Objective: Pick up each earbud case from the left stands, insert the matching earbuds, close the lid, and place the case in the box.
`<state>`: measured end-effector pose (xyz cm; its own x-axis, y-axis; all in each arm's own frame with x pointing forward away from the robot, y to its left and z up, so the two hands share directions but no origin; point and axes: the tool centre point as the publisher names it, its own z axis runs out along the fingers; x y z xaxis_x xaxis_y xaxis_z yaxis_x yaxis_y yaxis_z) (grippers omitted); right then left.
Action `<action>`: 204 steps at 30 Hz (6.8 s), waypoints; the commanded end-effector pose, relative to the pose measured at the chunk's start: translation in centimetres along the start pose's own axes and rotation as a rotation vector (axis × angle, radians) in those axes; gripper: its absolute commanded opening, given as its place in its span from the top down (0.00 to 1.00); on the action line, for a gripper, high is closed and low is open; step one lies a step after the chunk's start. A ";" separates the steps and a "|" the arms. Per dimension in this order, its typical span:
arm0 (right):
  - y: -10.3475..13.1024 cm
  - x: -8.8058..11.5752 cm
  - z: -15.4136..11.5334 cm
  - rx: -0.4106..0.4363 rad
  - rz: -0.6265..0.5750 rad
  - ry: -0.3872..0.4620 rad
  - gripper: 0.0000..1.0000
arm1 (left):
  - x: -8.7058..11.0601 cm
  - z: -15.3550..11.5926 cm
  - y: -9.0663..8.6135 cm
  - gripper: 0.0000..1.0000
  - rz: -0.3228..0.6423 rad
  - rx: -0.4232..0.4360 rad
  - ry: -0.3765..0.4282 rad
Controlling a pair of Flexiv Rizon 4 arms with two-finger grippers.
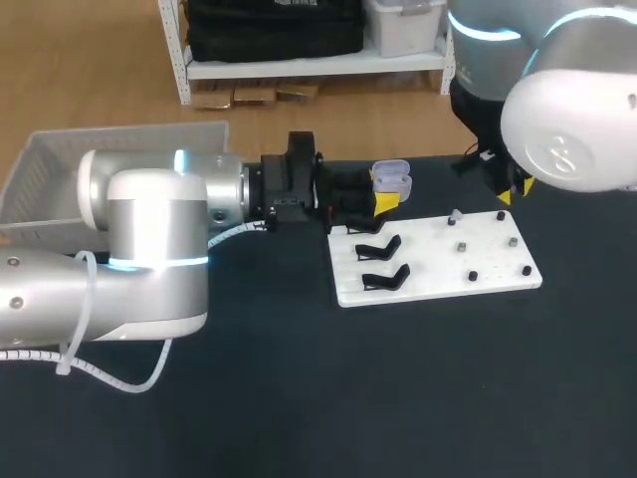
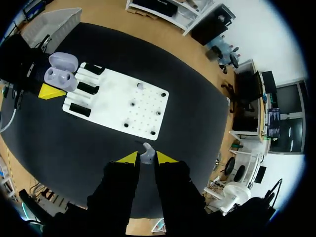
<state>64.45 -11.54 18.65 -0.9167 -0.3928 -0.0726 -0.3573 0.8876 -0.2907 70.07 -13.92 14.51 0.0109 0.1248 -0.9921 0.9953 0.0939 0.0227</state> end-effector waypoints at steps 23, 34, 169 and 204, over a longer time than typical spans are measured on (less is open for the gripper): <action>4.6 -3.9 -3.9 -0.167 1.052 -0.030 1.00 | 0.2 0.1 -0.1 1.00 0.005 -0.008 -0.009; 4.6 -3.9 -3.9 -0.167 1.052 -0.030 1.00 | 0.2 0.1 -0.1 1.00 0.005 -0.008 -0.009; 8.2 -2.3 -4.8 -0.305 0.508 -0.247 0.00 | 0.2 0.1 -0.1 1.00 0.005 -0.008 -0.009; 1.9 -11.8 7.6 -0.337 0.466 -0.247 0.00 | 0.2 0.1 -0.1 1.00 0.005 -0.008 -0.009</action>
<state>73.16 -8.15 14.32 -0.9239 0.0487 -0.3796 -0.0075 0.9894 0.1452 70.08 -13.92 14.52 0.0108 0.1249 -0.9921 0.9954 0.0935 0.0226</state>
